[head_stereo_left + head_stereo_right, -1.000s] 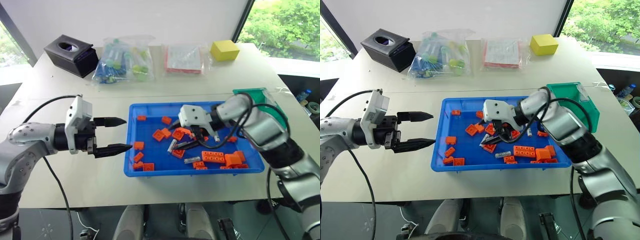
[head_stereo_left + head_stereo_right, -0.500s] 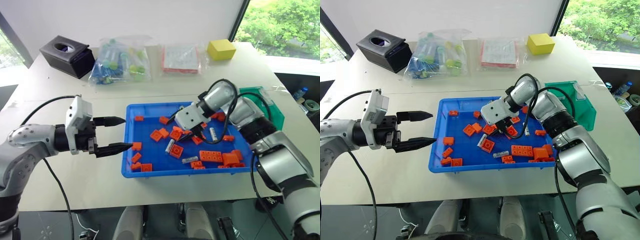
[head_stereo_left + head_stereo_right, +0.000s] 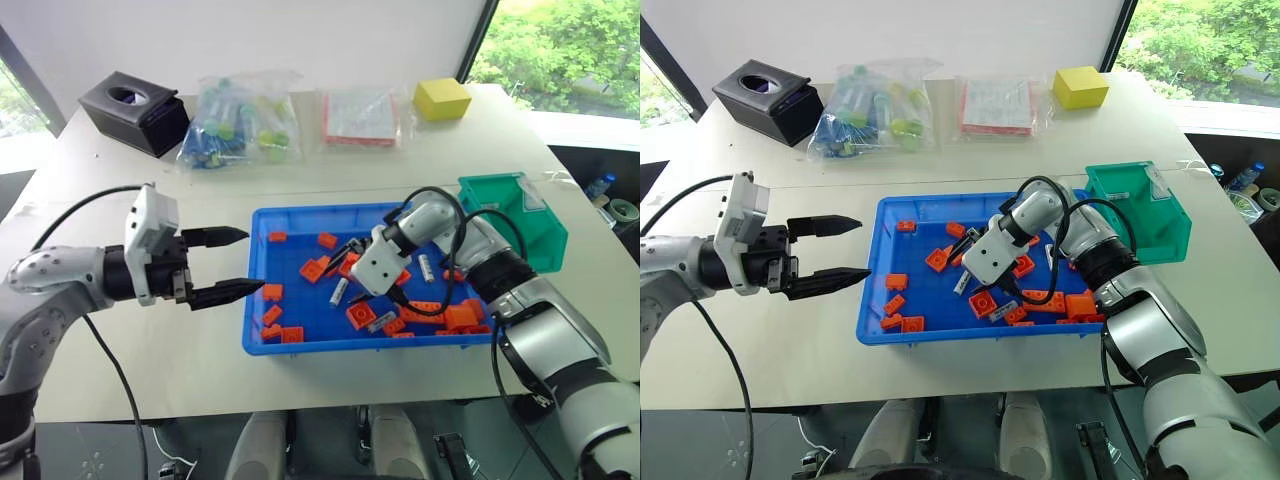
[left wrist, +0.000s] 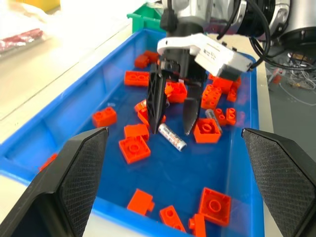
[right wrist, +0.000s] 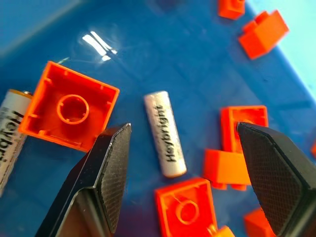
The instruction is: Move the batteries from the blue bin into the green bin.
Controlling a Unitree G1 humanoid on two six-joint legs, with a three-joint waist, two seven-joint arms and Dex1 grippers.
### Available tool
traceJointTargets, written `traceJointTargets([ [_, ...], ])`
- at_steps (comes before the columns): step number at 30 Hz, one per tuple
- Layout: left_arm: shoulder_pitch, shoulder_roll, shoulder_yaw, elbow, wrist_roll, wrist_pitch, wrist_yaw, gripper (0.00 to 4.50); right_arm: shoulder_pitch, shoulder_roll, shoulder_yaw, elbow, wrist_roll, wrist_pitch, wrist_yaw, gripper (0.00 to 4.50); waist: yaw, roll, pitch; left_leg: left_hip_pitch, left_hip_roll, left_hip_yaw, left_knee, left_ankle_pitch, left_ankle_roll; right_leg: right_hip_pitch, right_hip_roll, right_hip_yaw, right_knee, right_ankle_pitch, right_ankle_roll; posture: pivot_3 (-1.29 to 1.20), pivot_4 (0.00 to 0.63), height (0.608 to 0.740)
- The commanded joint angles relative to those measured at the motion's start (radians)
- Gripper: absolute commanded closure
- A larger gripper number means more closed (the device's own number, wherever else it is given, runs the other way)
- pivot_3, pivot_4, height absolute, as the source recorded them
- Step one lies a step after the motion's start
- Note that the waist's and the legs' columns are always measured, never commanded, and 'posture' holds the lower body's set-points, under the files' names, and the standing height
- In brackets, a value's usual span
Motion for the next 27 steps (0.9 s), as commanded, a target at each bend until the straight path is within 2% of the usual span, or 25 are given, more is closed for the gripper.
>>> traceJointTargets([
  [1, -0.025, 0.005, 0.017, -0.005, -0.020, 0.004, 0.002, 0.00, -0.031, 0.008, -0.016, 0.007, -0.012, -0.023, -0.012, 1.02, 0.000, 0.000, 0.000, 0.000, 0.000, 0.000, 0.000, 0.000, 0.000, 0.000, 0.001, 0.001, 0.000, 0.000, 0.000, 0.00, 0.150, 0.692],
  [7, -0.040, 0.001, 0.013, -0.001, -0.015, 0.009, 0.001, 0.00, -0.036, 0.043, -0.003, 0.019, -0.010, 0.006, 0.013, 1.02, -0.001, 0.000, 0.000, 0.001, 0.004, 0.001, 0.000, 0.000, -0.001, 0.000, 0.006, 0.003, 0.000, 0.002, -0.003, 0.00, 0.150, 0.692],
  [18, -0.009, -0.001, 0.028, -0.031, -0.019, 0.011, 0.016, 0.00, -0.054, 0.075, 0.034, 0.048, 0.009, 0.234, 0.113, 1.02, 0.001, 0.000, 0.000, 0.001, 0.005, 0.001, 0.000, 0.002, -0.003, -0.001, 0.008, 0.003, 0.000, 0.003, -0.005, 0.00, 0.150, 0.692],
  [19, -0.001, 0.000, 0.031, -0.036, -0.020, 0.011, 0.016, 0.00, -0.056, 0.069, 0.045, 0.049, 0.016, 0.251, 0.113, 1.53, 0.000, 0.000, 0.000, 0.001, 0.005, 0.001, 0.000, 0.002, -0.003, -0.001, 0.008, 0.003, 0.000, 0.003, -0.005, 0.00, 0.150, 0.692],
  [22, 0.012, 0.001, 0.034, -0.044, -0.022, 0.009, 0.020, 0.00, -0.062, 0.055, 0.066, 0.053, 0.032, 0.273, 0.113, 2.62, 0.000, 0.000, 0.000, 0.001, 0.005, 0.001, -0.001, 0.002, -0.003, -0.001, 0.008, 0.003, 0.000, 0.003, -0.005, 0.00, 0.150, 0.692],
  [23, 0.015, 0.001, 0.033, -0.045, -0.022, 0.008, 0.021, 0.00, -0.063, 0.051, 0.072, 0.054, 0.037, 0.276, 0.113, 3.29, 0.001, 0.000, 0.000, 0.001, 0.005, 0.001, -0.001, 0.002, -0.003, -0.001, 0.008, 0.003, 0.000, 0.003, -0.005, 0.00, 0.150, 0.692],
  [25, 0.016, 0.000, 0.033, -0.046, -0.021, 0.007, 0.024, 0.00, -0.059, 0.048, 0.072, 0.057, 0.035, 0.279, 0.113, 4.21, 0.000, 0.000, 0.000, 0.001, 0.005, 0.001, -0.001, 0.002, -0.004, -0.001, 0.008, 0.003, 0.000, 0.003, -0.005, 0.00, 0.150, 0.692],
  [26, 0.014, -0.001, 0.032, -0.046, -0.021, 0.007, 0.025, 0.00, -0.058, 0.048, 0.068, 0.057, 0.032, 0.281, 0.113, 4.46, 0.000, 0.000, 0.000, 0.001, 0.005, 0.001, -0.001, 0.002, -0.004, -0.001, 0.008, 0.004, 0.000, 0.003, -0.005, 0.00, 0.150, 0.692],
  [27, 0.013, -0.001, 0.031, -0.046, -0.021, 0.007, 0.026, 0.00, -0.055, 0.049, 0.065, 0.054, 0.031, 0.283, 0.113, 4.45, 0.000, 0.000, 0.000, 0.001, 0.005, 0.001, -0.001, 0.002, -0.004, -0.001, 0.008, 0.003, 0.000, 0.003, -0.005, 0.00, 0.150, 0.692],
])
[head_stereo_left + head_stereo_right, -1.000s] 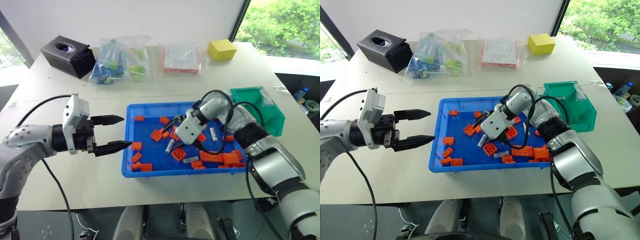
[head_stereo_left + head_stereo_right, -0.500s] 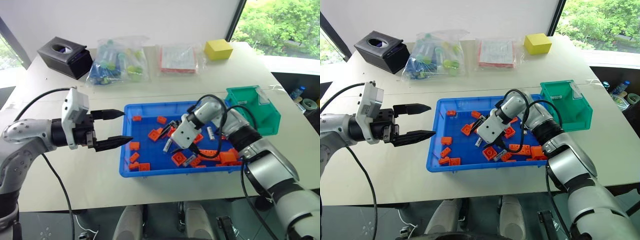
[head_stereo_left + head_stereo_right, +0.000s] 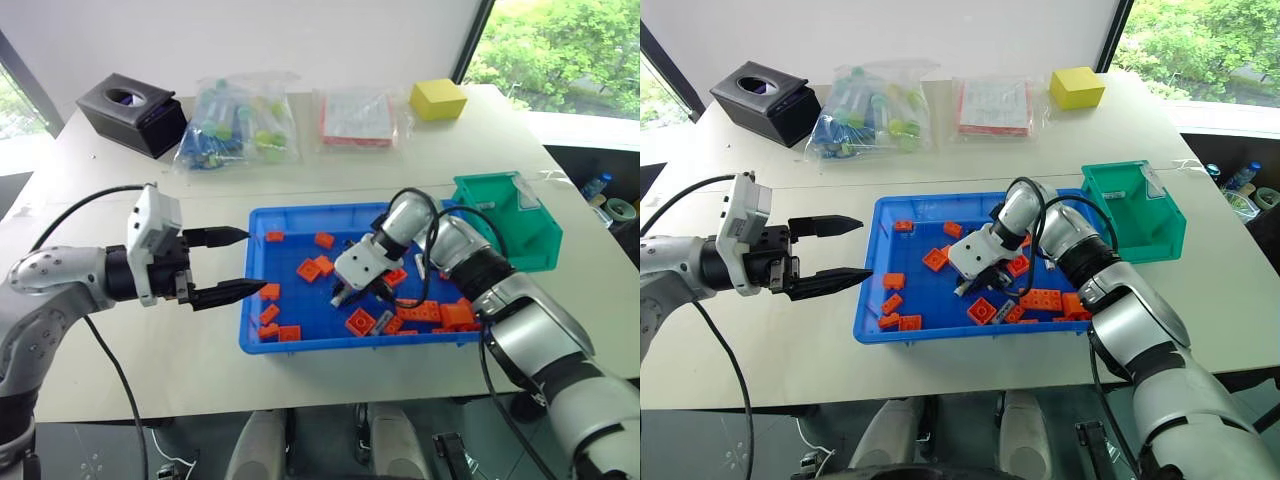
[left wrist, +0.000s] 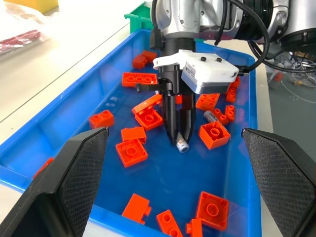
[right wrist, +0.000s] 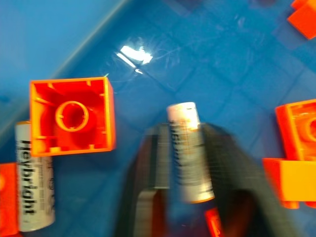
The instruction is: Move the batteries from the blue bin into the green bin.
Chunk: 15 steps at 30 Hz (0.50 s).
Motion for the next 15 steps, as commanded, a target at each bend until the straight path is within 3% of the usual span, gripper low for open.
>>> traceJointTargets([
  [1, -0.005, -0.001, 0.030, -0.024, -0.020, -0.008, 0.006, 0.00, -0.014, -0.009, -0.008, -0.009, 0.005, 0.009, 0.002, 4.45, 0.000, 0.000, 0.000, 0.000, 0.000, 0.000, 0.000, 0.000, 0.000, 0.000, 0.000, 0.000, 0.000, 0.000, 0.000, 0.00, 0.150, 0.692],
  [4, -0.009, -0.002, 0.026, -0.019, -0.019, -0.011, 0.003, 0.00, -0.002, -0.009, -0.040, -0.075, 0.038, 0.081, 0.002, 4.45, 0.000, 0.000, 0.000, 0.000, 0.000, 0.000, 0.000, 0.000, 0.000, 0.000, 0.000, 0.000, 0.000, 0.000, 0.000, 0.00, 0.150, 0.692],
  [9, -0.024, -0.003, 0.005, -0.001, -0.009, -0.015, -0.011, 0.00, 0.016, -0.018, -0.171, -0.330, 0.131, 0.390, -0.066, 4.45, 0.002, 0.000, 0.000, 0.000, 0.000, 0.000, 0.000, 0.000, 0.000, 0.000, 0.000, 0.000, 0.000, 0.000, 0.000, 0.00, 0.150, 0.692],
  [15, -0.038, -0.019, -0.034, 0.019, 0.005, -0.020, -0.032, 0.00, 0.047, -0.150, -0.481, -0.655, 0.258, 0.912, -0.304, 4.45, 0.017, 0.000, 0.000, 0.000, 0.000, 0.000, 0.000, 0.000, 0.000, 0.000, -0.001, 0.000, 0.000, 0.000, 0.000, 0.00, 0.150, 0.692],
])
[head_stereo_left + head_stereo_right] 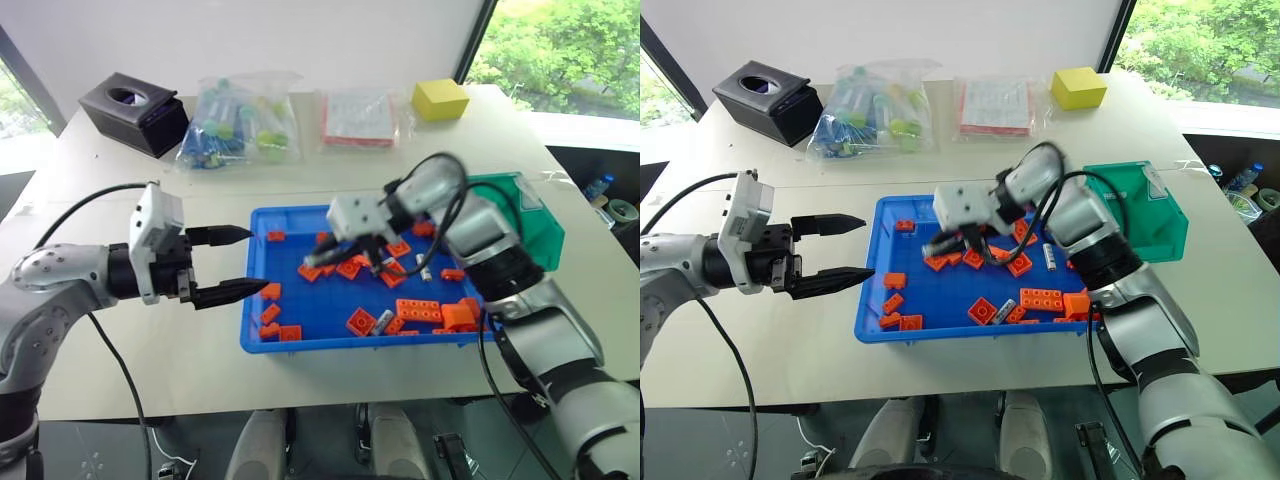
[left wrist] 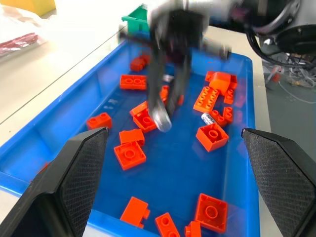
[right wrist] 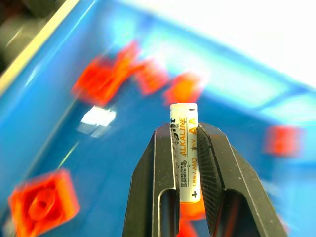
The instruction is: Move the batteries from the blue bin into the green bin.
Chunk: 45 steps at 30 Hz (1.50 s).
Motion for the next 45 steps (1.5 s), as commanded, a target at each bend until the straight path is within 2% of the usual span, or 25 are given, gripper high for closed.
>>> traceJointTargets([
  [1, -0.024, -0.013, -0.020, 0.010, 0.007, -0.020, -0.012, 0.00, 0.026, -0.124, -0.227, -0.133, 0.069, 0.251, -0.140, 4.45, 0.013, 0.000, 0.000, 0.000, 0.000, 0.000, 0.000, 0.000, 0.000, 0.000, 0.000, 0.000, -0.001, 0.000, 0.000, 0.00, 0.150, 0.692],
  [8, -0.067, -0.024, -0.052, 0.051, 0.026, -0.030, -0.037, 0.00, 0.222, -0.378, -0.503, -0.134, 0.030, 0.398, -0.381, 4.45, 0.019, 0.000, 0.000, -0.002, -0.001, 0.005, 0.000, -0.001, 0.001, 0.000, 0.000, 0.000, -0.003, 0.000, 0.000, 0.00, 0.150, 0.692],
  [12, -0.096, -0.035, -0.072, 0.074, 0.039, -0.037, -0.045, 0.00, 0.350, -0.410, -0.585, -0.161, 0.039, 0.436, -0.480, 4.45, 0.007, 0.000, 0.000, -0.002, 0.001, 0.007, 0.000, -0.001, 0.001, -0.001, 0.001, 0.000, -0.003, 0.001, -0.001, 0.00, 0.150, 0.692],
  [16, -0.123, -0.047, -0.086, 0.085, 0.050, -0.038, -0.054, 0.00, 0.463, -0.400, -0.614, -0.199, 0.054, 0.427, -0.534, 4.45, 0.008, 0.000, 0.000, -0.002, 0.001, 0.007, 0.000, -0.001, 0.001, -0.001, 0.001, 0.001, -0.002, 0.001, -0.001, 0.00, 0.150, 0.692],
  [22, -0.152, -0.049, -0.094, 0.104, 0.055, -0.037, -0.058, 0.00, 0.519, -0.383, -0.602, -0.205, 0.054, 0.398, -0.624, 1.51, 0.015, 0.000, 0.000, -0.002, 0.001, 0.008, 0.000, -0.001, 0.002, -0.001, 0.001, 0.002, -0.002, 0.001, -0.001, 0.00, 0.150, 0.692],
  [23, -0.153, -0.049, -0.093, 0.104, 0.055, -0.036, -0.058, 0.00, 0.522, -0.385, -0.602, -0.205, 0.055, 0.390, -0.630, 0.89, 0.015, 0.000, 0.000, -0.002, 0.001, 0.008, 0.000, -0.001, 0.002, -0.001, 0.001, 0.002, -0.002, 0.001, -0.001, 0.00, 0.150, 0.692],
  [25, -0.153, -0.047, -0.089, 0.101, 0.054, -0.034, -0.058, 0.00, 0.521, -0.392, -0.614, -0.210, 0.079, 0.399, -0.626, 0.02, 0.016, 0.000, 0.000, -0.002, 0.001, 0.008, 0.000, -0.001, 0.002, -0.001, 0.001, 0.002, -0.002, 0.001, -0.001, 0.00, 0.150, 0.692],
  [29, -0.149, -0.045, -0.083, 0.098, 0.054, -0.032, -0.058, 0.00, 0.508, -0.416, -0.632, -0.236, 0.151, 0.416, -0.575, 0.02, 0.017, 0.000, 0.000, -0.002, 0.001, 0.008, 0.000, -0.001, 0.002, -0.001, 0.001, 0.002, -0.002, 0.001, -0.001, 0.00, 0.150, 0.692],
  [31, -0.149, -0.043, -0.081, 0.099, 0.054, -0.031, -0.056, 0.00, 0.505, -0.439, -0.625, -0.289, 0.223, 0.414, -0.492, 0.02, 0.016, 0.000, 0.000, -0.002, 0.001, 0.008, 0.000, -0.001, 0.002, -0.001, 0.001, 0.002, -0.003, 0.001, -0.001, 0.00, 0.150, 0.692],
  [37, -0.158, -0.044, -0.086, 0.106, 0.061, -0.035, -0.059, 0.00, 0.495, -0.493, -0.491, -0.419, 0.360, 0.386, -0.269, 0.02, 0.015, 0.000, 0.000, -0.002, 0.002, 0.007, 0.000, -0.001, 0.002, -0.001, 0.001, 0.002, -0.003, 0.001, -0.001, 0.00, 0.150, 0.692],
  [40, -0.167, -0.047, -0.091, 0.112, 0.066, -0.038, -0.062, 0.00, 0.487, -0.506, -0.375, -0.427, 0.327, 0.292, -0.177, 0.02, 0.015, -0.001, 0.000, -0.002, 0.002, 0.006, 0.000, -0.001, 0.002, 0.000, 0.001, 0.002, -0.003, 0.001, -0.001, 0.00, 0.150, 0.692],
  [43, -0.171, -0.048, -0.086, 0.108, 0.066, -0.036, -0.059, 0.00, 0.430, -0.470, -0.176, -0.336, 0.169, 0.089, -0.102, 0.02, 0.014, -0.001, 0.000, -0.002, 0.002, 0.007, 0.001, -0.001, 0.002, -0.001, 0.001, 0.002, -0.003, 0.001, -0.001, 0.00, 0.150, 0.692],
  [45, -0.168, -0.048, -0.081, 0.102, 0.062, -0.032, -0.057, 0.00, 0.400, -0.453, -0.111, -0.287, 0.119, 0.009, -0.070, 0.02, 0.014, -0.001, 0.000, -0.002, 0.002, 0.007, 0.001, -0.001, 0.002, -0.001, 0.001, 0.002, -0.003, 0.001, -0.001, 0.00, 0.150, 0.692],
])
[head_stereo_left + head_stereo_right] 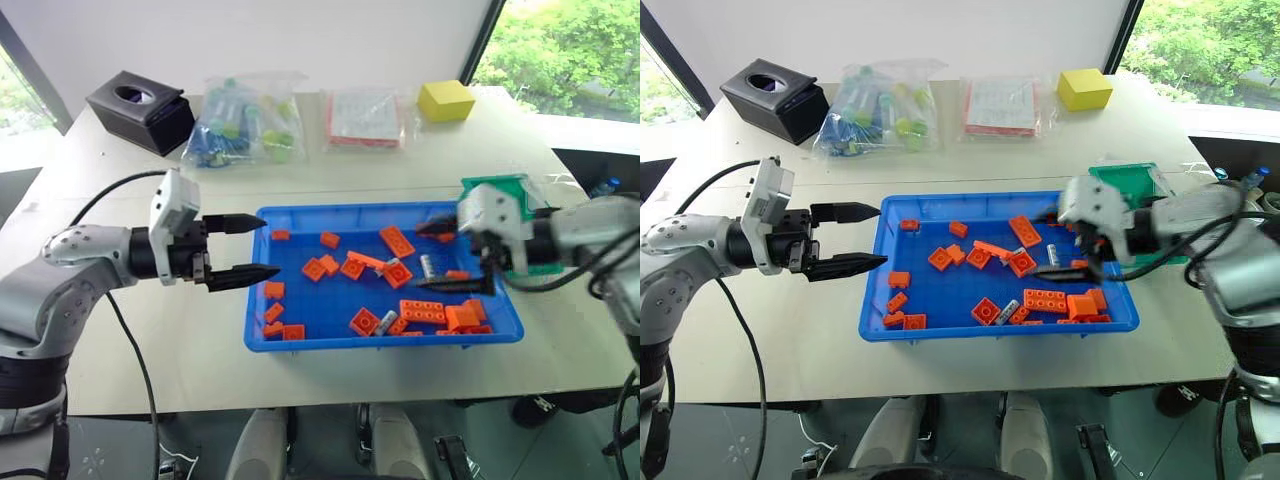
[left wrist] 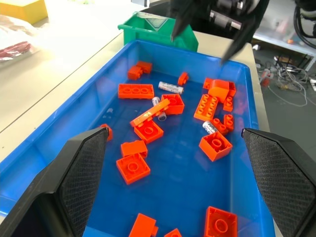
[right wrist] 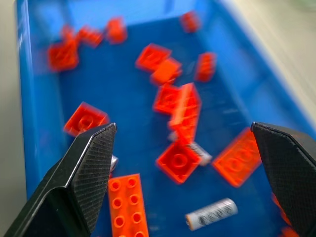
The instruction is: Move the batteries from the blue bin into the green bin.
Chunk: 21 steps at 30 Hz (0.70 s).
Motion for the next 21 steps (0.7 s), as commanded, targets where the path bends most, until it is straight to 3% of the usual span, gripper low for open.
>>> traceJointTargets([
  [1, -0.011, 0.006, 0.026, -0.026, -0.007, -0.009, 0.002, 0.00, -0.058, 0.021, 0.100, 0.076, -0.105, -0.170, 0.066, 0.02, 0.001, 0.000, 0.000, 0.000, 0.000, 0.000, 0.000, 0.000, 0.000, 0.000, 0.000, 0.000, 0.000, 0.000, 0.000, 0.00, 0.150, 0.692],
  [5, 0.032, 0.017, 0.064, -0.057, -0.021, 0.000, 0.020, 0.00, -0.131, 0.084, 0.226, 0.202, -0.215, -0.359, 0.144, 0.02, -0.001, -0.001, 0.001, 0.000, 0.000, 0.000, 0.000, 0.000, 0.000, 0.000, 0.000, 0.000, 0.000, 0.000, 0.000, 0.00, 0.150, 0.692],
  [11, 0.083, 0.030, 0.112, -0.100, -0.042, 0.014, 0.044, 0.00, -0.172, 0.135, 0.296, 0.309, -0.282, -0.531, 0.227, 0.02, 0.000, -0.001, 0.001, 0.000, 0.000, -0.001, 0.000, 0.000, 0.000, 0.000, 0.000, 0.000, 0.000, 0.000, 0.000, 0.00, 0.150, 0.692],
  [21, 0.115, 0.036, 0.139, -0.130, -0.058, 0.020, 0.070, 0.00, -0.216, 0.236, 0.318, 0.409, -0.342, -0.603, 0.236, 0.02, 0.000, -0.002, 0.001, 0.000, 0.000, -0.001, 0.000, 0.000, -0.001, 0.000, 0.000, 0.000, 0.001, 0.000, 0.000, 0.00, 0.150, 0.692],
])
